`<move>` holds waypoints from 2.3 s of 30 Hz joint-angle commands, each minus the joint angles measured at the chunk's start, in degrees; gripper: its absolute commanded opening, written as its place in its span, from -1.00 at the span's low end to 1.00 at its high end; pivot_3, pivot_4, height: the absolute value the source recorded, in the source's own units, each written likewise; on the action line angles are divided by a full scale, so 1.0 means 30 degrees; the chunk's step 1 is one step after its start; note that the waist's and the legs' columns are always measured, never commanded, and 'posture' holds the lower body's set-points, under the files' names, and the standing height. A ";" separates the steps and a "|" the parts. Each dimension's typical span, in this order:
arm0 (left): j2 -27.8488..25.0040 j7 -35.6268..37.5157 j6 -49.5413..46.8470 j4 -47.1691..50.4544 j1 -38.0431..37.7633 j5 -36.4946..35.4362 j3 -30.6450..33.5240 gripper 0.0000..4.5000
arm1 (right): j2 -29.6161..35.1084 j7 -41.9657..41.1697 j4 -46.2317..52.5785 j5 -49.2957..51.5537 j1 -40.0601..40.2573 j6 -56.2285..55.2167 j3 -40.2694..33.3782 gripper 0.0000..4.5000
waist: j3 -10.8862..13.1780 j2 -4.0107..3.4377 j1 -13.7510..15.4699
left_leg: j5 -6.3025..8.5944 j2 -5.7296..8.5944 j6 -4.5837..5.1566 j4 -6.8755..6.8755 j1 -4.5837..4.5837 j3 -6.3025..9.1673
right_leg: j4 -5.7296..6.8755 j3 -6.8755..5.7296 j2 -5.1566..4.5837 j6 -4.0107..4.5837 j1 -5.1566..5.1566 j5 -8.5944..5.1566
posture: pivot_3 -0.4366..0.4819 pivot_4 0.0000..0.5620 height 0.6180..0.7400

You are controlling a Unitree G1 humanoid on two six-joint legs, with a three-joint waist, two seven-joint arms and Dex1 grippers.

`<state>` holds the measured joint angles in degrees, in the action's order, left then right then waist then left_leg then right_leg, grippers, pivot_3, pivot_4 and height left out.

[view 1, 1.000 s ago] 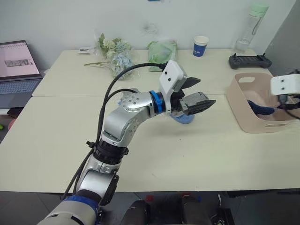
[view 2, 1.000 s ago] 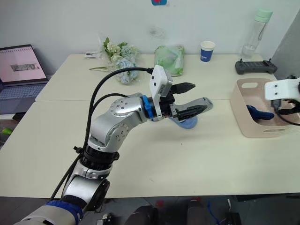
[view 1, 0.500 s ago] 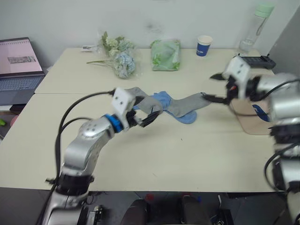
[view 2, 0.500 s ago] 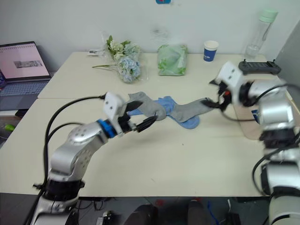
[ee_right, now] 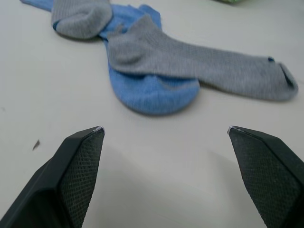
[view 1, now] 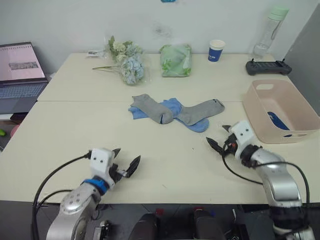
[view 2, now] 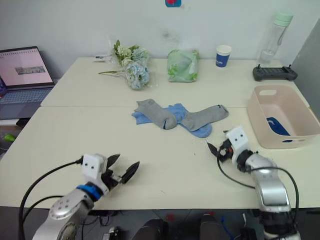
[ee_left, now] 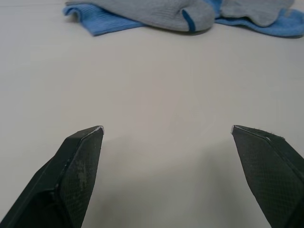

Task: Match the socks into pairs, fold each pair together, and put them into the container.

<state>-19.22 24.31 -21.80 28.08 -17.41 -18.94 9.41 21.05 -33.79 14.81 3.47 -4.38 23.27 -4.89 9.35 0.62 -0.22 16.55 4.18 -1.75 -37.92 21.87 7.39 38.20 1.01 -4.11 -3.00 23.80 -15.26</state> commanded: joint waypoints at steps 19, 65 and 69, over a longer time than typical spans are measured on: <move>-0.0644 0.2207 0.1585 -1.0737 1.3741 0.3874 -0.5629 1.00 | 0.0878 -0.1784 0.1349 0.2431 -0.4613 0.1562 0.3585 0.99 | -0.0058 0.0084 0.0024 | 0.0042 0.0041 0.0066 -0.0013 -0.0134 0.0026 | -0.0083 -0.0048 0.0047 -0.0019 -0.0181 -0.0014 | -0.05 -0.47 1.00; -0.3028 0.7859 -0.7847 -0.0243 0.9946 -0.2956 -0.7530 -0.42 | 0.4783 -0.3975 0.1224 0.4941 -0.2684 0.1958 0.1619 1.00 | -0.0062 0.0074 -0.0376 | 0.0053 0.0020 0.0090 -0.0026 -0.0111 0.0036 | -0.0057 -0.0038 0.0035 -0.0038 -0.0173 -0.0022 | -0.05 -0.47 1.00; -0.3805 0.7914 -0.8085 -0.0732 1.0243 -0.4180 -0.5131 0.11 | 0.5943 -0.5460 0.2097 0.5524 -0.1904 0.2525 0.2199 1.00 | -0.0062 0.0073 -0.0465 | 0.0052 0.0005 0.0090 -0.0022 -0.0121 0.0029 | -0.0050 -0.0028 0.0019 -0.0037 -0.0172 -0.0022 | -0.05 -0.47 1.00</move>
<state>-30.02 48.00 -46.18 25.17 12.10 -29.53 -9.59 37.92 -48.45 17.96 18.72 -9.87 30.68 1.57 9.16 0.84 -1.62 16.71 4.17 -1.48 -37.99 21.49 7.48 38.05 0.92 -4.05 -3.11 23.29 -15.32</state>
